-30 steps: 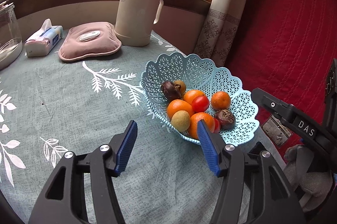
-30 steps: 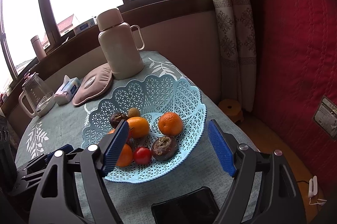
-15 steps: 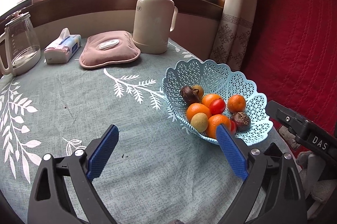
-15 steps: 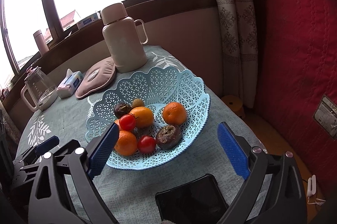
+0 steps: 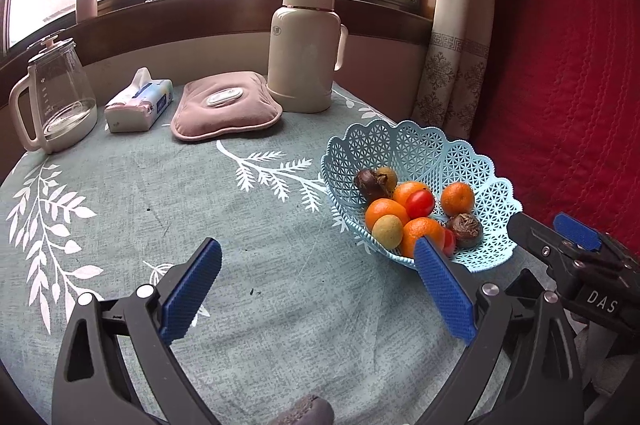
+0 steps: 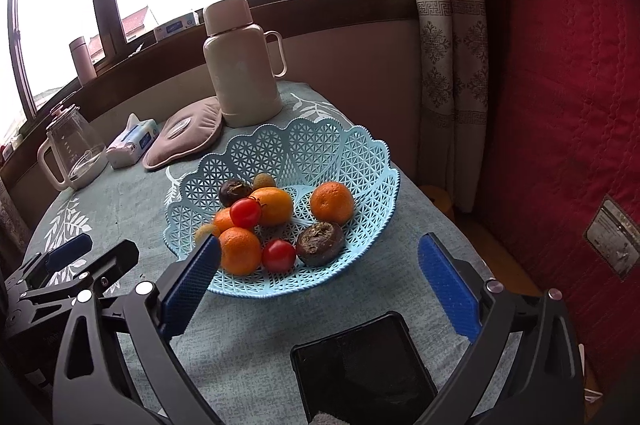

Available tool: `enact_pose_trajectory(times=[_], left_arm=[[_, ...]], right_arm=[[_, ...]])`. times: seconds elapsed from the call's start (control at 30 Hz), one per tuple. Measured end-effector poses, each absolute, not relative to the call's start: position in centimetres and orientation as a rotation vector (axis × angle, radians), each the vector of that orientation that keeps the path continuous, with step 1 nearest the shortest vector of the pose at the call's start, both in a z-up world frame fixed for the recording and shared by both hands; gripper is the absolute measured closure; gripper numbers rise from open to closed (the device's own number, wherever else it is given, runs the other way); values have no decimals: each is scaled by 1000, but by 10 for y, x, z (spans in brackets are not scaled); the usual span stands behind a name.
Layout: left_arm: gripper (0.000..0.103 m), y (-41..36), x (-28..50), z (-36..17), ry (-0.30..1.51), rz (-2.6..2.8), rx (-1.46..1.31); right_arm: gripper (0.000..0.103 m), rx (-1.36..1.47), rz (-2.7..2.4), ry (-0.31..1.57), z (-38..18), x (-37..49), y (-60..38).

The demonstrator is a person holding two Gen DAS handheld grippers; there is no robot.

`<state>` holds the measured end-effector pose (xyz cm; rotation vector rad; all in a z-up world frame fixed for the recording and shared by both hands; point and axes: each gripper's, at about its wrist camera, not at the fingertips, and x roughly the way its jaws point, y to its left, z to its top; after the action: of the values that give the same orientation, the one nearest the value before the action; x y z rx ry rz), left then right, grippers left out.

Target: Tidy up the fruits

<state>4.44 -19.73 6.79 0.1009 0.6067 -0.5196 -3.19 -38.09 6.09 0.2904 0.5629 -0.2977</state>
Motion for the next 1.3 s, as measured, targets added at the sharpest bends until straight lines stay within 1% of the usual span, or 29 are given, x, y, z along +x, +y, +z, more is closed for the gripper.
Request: enact_pose_trajectory(times=[0.07,0.6,0.93,1.3], left_arm=[[5,-197,43,69,595,-497,112],[5,-191,36,76,551,-396,140],[5,-193,38,72,585,-384,147],[5,-197,35,71,580,-392,167]], right_arm=[[3,279,-299,560,62,-33,-379],[3,209,-283,591,58,-30,-365],[3,212,-288,603,56,-27,-366],[3,212,-290,607,54,-26,-367]])
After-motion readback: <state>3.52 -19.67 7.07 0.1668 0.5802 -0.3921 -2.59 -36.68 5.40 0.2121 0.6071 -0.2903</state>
